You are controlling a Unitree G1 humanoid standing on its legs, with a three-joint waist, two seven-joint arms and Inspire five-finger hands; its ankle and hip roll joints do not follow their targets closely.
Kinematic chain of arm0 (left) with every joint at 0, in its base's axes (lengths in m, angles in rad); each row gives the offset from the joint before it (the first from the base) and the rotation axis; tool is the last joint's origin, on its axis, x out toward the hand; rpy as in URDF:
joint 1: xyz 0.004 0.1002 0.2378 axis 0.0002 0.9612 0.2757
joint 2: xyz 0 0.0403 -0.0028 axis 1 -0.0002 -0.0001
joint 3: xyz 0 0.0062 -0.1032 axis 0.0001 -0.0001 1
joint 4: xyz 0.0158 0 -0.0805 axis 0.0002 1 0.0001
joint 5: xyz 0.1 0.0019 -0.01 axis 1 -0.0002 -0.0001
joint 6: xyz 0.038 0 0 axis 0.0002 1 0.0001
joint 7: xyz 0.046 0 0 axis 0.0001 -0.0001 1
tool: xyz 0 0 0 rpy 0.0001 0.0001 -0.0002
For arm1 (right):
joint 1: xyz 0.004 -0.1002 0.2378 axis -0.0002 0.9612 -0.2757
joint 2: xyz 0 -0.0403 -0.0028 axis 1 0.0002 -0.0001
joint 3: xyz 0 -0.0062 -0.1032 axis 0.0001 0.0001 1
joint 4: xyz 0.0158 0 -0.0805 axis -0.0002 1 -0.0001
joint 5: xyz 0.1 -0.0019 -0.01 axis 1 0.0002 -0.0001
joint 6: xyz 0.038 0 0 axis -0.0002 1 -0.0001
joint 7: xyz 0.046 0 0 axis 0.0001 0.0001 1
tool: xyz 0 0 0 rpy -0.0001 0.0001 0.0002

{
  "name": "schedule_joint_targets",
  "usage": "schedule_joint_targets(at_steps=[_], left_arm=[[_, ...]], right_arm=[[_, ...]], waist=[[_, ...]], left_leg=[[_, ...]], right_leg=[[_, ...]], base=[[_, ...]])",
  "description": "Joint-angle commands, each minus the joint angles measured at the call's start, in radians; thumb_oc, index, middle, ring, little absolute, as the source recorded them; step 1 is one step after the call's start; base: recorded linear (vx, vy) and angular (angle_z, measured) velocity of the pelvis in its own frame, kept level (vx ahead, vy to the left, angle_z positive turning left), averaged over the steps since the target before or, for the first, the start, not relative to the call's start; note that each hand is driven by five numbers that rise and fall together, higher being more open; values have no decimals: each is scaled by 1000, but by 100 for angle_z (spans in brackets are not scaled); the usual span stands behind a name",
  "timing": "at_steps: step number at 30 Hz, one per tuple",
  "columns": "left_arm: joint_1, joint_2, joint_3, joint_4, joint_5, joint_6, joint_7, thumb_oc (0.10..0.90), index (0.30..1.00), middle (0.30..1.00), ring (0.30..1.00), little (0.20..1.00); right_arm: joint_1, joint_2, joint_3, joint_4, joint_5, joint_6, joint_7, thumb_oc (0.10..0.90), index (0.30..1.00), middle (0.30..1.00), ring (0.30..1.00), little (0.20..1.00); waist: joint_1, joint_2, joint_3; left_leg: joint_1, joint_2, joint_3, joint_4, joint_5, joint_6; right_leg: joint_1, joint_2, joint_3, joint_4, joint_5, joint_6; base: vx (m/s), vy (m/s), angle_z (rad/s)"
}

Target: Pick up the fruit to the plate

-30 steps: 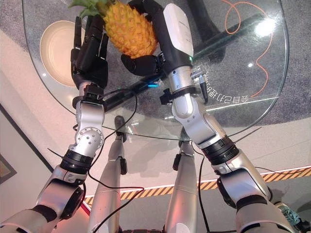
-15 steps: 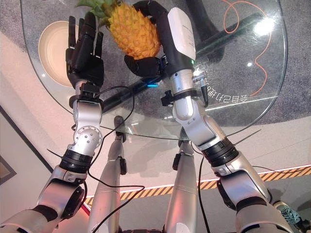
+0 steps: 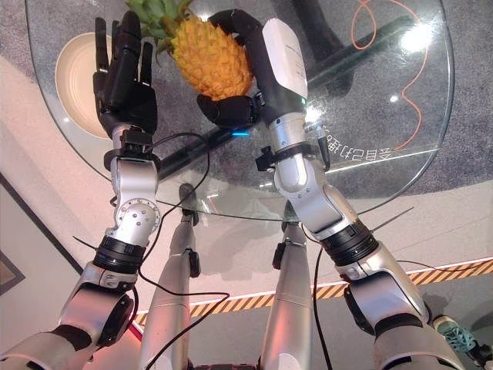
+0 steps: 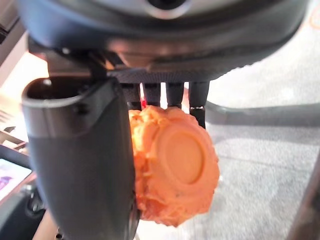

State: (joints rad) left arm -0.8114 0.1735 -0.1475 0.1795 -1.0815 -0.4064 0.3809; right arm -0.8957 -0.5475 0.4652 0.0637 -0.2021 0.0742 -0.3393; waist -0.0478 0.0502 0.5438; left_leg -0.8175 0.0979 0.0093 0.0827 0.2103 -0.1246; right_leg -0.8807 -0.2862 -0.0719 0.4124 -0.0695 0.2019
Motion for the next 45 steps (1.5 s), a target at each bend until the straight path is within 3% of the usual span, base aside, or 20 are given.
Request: schedule_joint_targets(at_steps=[1,26,45], left_arm=[[-136,44,-17,-51,110,-14,-85,800,900,900,900,900],[-159,76,-56,-3,70,97,-114,800,900,900,900,900],[-166,108,-86,10,-93,207,-308,800,900,900,900,900]], right_arm=[[-152,17,-28,-125,-66,-155,25,100,300,300,300,200],[-201,-7,8,-156,-86,-184,44,100,300,300,300,200],[-248,-60,50,-192,-186,-219,26,100,300,300,300,200]], waist=[[24,-45,-24],[23,-42,-24],[22,-37,-24]], left_leg=[[23,5,-2,54,-79,-15],[3,4,-5,52,-69,-14],[3,7,-2,53,-71,-14]], right_leg=[[87,37,-44,-231,201,-2],[68,41,-44,-233,206,0],[68,37,-47,-234,207,4]], base=[[0,0,0],[0,0,0],[0,0,0]])
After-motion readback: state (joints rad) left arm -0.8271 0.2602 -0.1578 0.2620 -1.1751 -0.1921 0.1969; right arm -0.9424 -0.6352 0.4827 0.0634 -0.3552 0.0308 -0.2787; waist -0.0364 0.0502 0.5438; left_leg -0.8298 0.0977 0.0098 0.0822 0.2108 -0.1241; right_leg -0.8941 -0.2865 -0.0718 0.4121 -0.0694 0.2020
